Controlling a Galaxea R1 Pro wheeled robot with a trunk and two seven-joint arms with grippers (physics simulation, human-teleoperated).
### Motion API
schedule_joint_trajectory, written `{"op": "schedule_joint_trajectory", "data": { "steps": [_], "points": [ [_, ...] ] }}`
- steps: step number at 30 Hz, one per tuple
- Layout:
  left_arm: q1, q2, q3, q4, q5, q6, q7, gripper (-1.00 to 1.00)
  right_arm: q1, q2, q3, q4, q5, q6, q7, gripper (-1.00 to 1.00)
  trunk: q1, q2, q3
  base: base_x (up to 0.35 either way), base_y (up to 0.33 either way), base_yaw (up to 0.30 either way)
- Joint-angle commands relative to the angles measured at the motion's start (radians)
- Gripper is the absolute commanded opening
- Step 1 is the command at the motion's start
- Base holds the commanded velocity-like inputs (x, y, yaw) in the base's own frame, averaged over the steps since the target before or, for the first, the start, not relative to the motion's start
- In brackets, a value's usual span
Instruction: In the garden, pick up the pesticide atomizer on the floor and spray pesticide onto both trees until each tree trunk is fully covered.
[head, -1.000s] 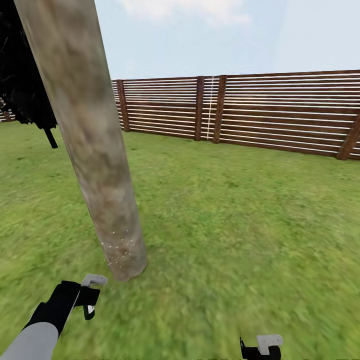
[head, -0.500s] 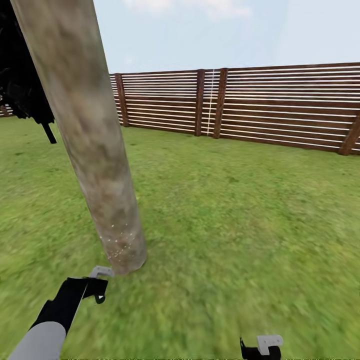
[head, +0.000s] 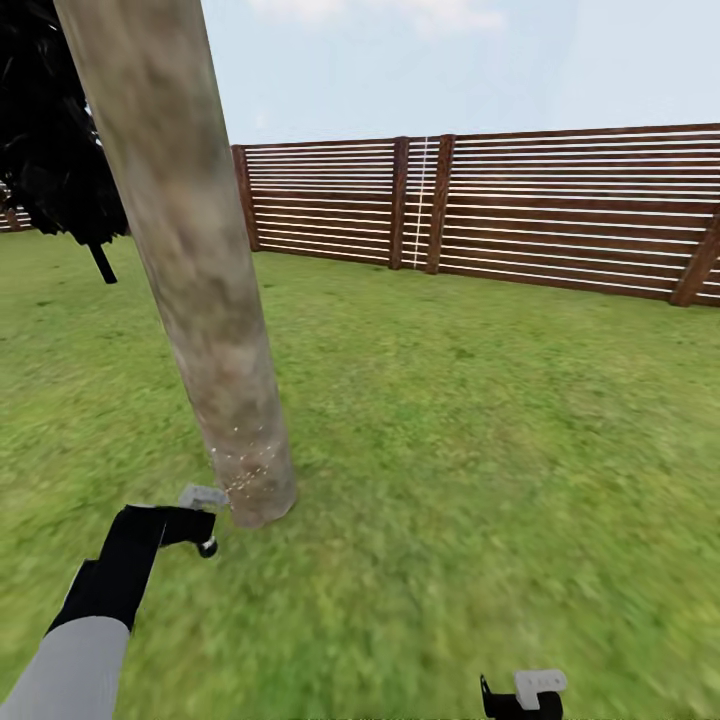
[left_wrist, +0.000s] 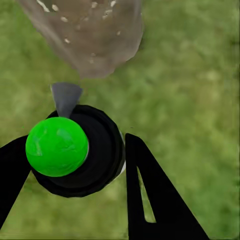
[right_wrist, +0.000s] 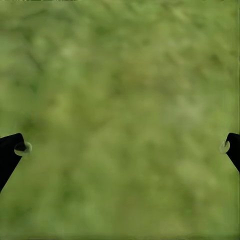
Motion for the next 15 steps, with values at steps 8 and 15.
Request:
{"op": "schedule_joint_trajectory", "data": {
  "steps": [8,15],
  "points": [
    [-0.055,0.068,-0.187,-0.167,-0.036,0.269,-0.232,-1.0,0.0,-0.003,0.0,-0.001,0.0,0.0,0.0,1.0,0.0,0.0,0.0,0.0,0.0,0.0],
    [-0.117,0.225,-0.238,-0.208,-0.032,0.359,-0.384,-1.0,0.0,-0.003,0.0,0.0,0.0,0.0,0.0,1.0,0.0,0.0,0.0,0.0,0.0,0.001]
  ]
}}
